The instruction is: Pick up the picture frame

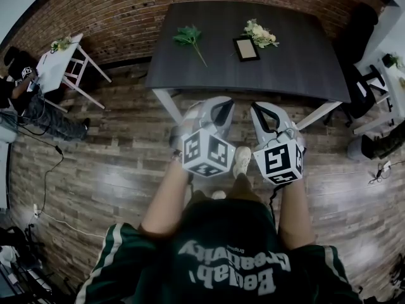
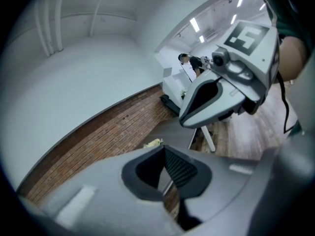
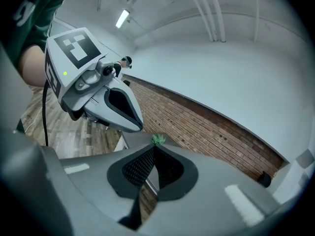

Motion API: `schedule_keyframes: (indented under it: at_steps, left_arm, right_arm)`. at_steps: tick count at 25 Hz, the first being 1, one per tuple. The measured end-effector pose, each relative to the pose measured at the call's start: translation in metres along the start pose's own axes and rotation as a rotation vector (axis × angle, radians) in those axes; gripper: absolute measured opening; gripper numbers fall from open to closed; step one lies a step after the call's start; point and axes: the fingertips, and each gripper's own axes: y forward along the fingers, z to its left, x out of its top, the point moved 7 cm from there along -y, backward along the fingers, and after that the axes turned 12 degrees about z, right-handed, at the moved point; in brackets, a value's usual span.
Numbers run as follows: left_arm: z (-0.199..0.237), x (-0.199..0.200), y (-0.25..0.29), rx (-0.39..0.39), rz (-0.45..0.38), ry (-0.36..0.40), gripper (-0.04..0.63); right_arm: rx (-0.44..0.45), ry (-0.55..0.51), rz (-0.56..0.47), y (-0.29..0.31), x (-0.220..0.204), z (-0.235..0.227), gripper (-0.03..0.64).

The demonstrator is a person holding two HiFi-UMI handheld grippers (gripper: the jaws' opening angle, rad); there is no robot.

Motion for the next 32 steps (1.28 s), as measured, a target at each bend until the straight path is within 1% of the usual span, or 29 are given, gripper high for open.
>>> schedule_keyframes:
  at_steps: [4,12,16,20,27,32]
  left_arm:
    - [0.011,0.000,0.013,0.007,0.002,-0.003,0.002]
    - [0.032,0.012,0.045,0.026,-0.007,-0.013,0.003]
    - [0.042,0.016,0.064,0.028,-0.006,-0.016,0.002]
    - [0.052,0.022,0.084,0.023,-0.004,-0.018,0.002]
    - [0.066,0.029,0.118,0.010,0.001,-0.024,0.003]
    - [0.084,0.032,0.144,0.013,0.012,-0.036,0.003]
  right_arm:
    - [0.014,0.015,0.003,0.012,-0.003,-0.008,0.006]
    - [0.005,-0.003,0.005,0.038,-0.008,-0.041,0.006]
    - [0.026,-0.019,-0.007,0.054,-0.007,-0.053,0.006]
    - [0.031,-0.032,-0.011,0.069,-0.008,-0.068,0.006]
    - [0.027,-0.019,-0.005,0.097,-0.014,-0.102,0.006]
    - [0.040,-0.020,-0.008,0.124,-0.016,-0.122,0.006]
